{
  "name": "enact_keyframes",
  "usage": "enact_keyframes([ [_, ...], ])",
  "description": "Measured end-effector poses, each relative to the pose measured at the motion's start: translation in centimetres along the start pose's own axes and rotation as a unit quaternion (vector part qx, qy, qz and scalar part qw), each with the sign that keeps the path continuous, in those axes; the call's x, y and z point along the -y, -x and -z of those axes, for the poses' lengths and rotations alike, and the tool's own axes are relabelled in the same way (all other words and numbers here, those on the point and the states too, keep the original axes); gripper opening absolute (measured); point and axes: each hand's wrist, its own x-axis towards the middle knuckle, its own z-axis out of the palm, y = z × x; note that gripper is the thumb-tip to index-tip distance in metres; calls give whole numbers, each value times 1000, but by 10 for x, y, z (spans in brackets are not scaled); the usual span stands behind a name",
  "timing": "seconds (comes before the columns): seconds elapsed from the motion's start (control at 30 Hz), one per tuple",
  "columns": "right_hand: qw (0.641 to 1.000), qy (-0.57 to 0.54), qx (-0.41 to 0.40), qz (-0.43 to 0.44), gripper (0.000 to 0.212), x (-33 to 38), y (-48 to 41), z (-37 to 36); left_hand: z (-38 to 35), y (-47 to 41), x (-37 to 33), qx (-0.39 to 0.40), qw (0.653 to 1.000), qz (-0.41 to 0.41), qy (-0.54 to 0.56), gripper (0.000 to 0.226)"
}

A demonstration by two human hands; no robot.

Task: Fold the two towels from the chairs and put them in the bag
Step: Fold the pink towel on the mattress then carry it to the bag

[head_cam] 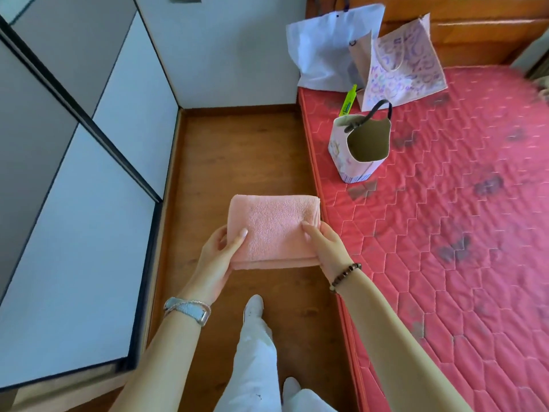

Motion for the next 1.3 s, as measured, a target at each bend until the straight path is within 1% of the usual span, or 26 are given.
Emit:
enact_keyframes([
  [0.07,1000,-18,-14,4,29,14,-22,-8,2,-30,-19,7,1000,3,-7,64],
  [0.13,999,-30,-30,2,34,29,-42,-16,3,-58,-38,17,1000,5,-16,63],
  [0.27,997,-49,-65,6,28,55,-77,-26,4,-109,-76,54,998,13,-14,46],
  [0.3,996,-52,-69,6,28,59,-82,-27,3,-117,-82,59,998,13,-16,45],
  [0.4,993,-67,-93,7,27,75,-107,-26,-3,-154,-102,84,996,18,-29,54],
  [0.5,990,-79,-116,5,19,86,-124,-20,-16,-182,-115,106,993,26,-36,59],
  [0.57,988,-90,-129,5,20,90,-135,-12,-27,-199,-119,122,991,36,-37,61],
  [0.77,983,-87,-160,15,39,103,-171,20,-69,-251,-128,159,984,63,-52,65],
  [0.93,980,-82,-176,31,47,125,-214,48,-109,-301,-144,174,981,61,-60,65],
  [0.97,979,-82,-181,33,48,130,-224,55,-117,-311,-148,177,980,60,-63,66],
  [1.07,976,-100,-191,42,42,151,-253,76,-148,-342,-166,186,978,56,-78,70],
  [1.2,972,-115,-200,51,40,175,-286,106,-192,-373,-188,185,977,51,-92,55],
  [1.3,969,-145,-194,40,37,189,-303,132,-222,-394,-200,195,974,49,-104,47],
])
